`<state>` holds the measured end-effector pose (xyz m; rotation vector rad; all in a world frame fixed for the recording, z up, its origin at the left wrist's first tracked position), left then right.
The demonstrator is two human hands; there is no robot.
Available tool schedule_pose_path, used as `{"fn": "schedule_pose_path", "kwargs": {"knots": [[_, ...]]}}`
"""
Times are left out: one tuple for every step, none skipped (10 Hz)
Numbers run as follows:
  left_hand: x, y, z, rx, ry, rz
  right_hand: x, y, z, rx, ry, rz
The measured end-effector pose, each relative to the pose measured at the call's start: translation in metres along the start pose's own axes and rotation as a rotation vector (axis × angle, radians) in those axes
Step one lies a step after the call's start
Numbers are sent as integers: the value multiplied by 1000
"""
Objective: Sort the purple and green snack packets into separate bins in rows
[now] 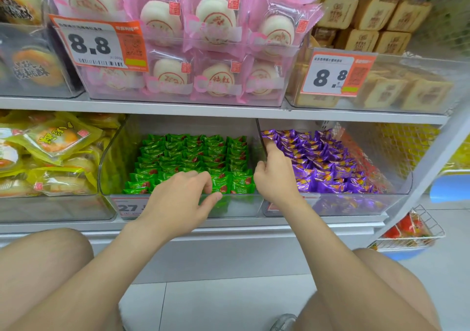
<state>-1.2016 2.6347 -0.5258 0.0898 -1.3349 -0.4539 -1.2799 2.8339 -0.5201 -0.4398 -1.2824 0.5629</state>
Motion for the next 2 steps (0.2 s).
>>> {"fn": "schedule_pose_path", "kwargs": {"knots": [[0, -2, -3, 31, 4, -86, 0, -13, -13, 2, 77, -193], [9, -7, -3, 71, 73, -316, -2, -37, -28, 64, 236, -496]]}}
Point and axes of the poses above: each hand's wrist, its own z-axis towards the middle knuckle, its own x-axis out of the back of the hand, y = z × x, the point moved 7 cm from there along z, towards the middle knuckle, and after that the axes turned 5 degrees about -z, right-handed, at the moved point
